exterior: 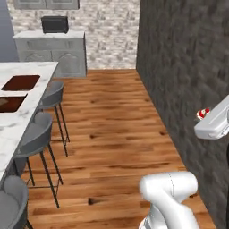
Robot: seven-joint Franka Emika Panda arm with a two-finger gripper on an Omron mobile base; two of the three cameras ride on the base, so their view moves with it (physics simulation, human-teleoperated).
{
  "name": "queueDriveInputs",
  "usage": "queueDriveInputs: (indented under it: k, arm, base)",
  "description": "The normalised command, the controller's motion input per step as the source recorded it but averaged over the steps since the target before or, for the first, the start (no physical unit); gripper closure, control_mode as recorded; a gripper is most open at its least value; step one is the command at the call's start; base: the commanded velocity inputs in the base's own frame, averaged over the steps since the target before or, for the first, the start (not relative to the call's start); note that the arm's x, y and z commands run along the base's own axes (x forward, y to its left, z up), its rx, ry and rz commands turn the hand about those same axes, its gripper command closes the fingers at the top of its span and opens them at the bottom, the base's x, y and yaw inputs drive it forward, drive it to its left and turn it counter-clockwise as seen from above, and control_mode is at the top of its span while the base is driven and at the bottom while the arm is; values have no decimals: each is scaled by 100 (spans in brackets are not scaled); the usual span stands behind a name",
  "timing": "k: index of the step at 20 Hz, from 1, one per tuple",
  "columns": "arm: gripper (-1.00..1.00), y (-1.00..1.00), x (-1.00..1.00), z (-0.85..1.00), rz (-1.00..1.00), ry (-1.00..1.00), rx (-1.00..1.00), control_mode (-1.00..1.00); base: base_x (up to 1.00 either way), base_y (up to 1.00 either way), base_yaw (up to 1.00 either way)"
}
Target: Take the donut and cupcake from the fridge and place them on the empty tray on the dining counter.
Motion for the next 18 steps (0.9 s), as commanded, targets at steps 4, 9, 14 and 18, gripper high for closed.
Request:
queueDriveInputs:
  k: [4,9,14,18]
  arm:
    - [100,0,0,0,0,0,0,100]
    - [100,0,0,0,0,0,0,100]
    - [100,0,0,0,0,0,0,100]
    - [100,0,0,0,0,0,0,100]
  base:
    - [100,-20,19]
    - [100,-19,21]
    - [100,-16,27]
    - [100,-3,37]
